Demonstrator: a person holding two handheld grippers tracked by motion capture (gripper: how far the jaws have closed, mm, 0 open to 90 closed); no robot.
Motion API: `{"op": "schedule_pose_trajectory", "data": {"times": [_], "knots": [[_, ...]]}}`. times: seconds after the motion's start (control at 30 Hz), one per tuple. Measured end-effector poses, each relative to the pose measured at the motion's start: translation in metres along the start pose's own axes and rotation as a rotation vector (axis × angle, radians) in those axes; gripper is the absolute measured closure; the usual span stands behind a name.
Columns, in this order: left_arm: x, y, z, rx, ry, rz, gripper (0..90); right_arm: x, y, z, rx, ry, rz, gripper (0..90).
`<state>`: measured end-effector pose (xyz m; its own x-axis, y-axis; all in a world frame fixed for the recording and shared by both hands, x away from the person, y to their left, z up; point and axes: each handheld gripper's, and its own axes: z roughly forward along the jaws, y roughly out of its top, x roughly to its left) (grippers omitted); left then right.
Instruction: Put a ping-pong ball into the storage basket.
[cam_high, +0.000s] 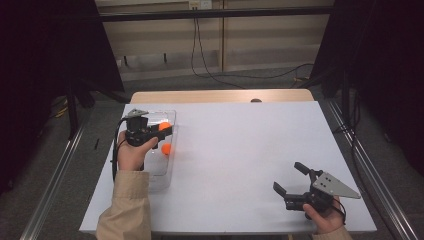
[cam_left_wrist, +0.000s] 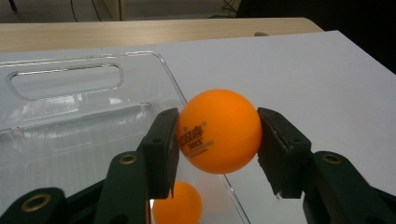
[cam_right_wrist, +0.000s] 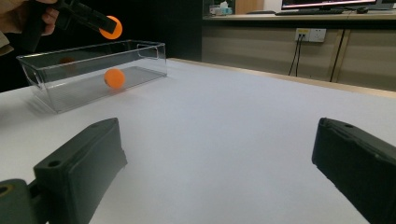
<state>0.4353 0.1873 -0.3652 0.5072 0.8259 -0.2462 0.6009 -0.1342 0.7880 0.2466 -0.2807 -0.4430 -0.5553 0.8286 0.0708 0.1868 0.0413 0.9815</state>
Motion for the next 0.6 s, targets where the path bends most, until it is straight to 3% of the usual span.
{"op": "schedule_pose_trajectory", "data": {"times": [0.6], "knots": [[0.0088, -0.0027, -0.0015, -0.003, 0.037, -0.01, 50.9, 0.0002, 0.0001, -0.0002, -0.001, 0.0, 0.002, 1.4]]}}
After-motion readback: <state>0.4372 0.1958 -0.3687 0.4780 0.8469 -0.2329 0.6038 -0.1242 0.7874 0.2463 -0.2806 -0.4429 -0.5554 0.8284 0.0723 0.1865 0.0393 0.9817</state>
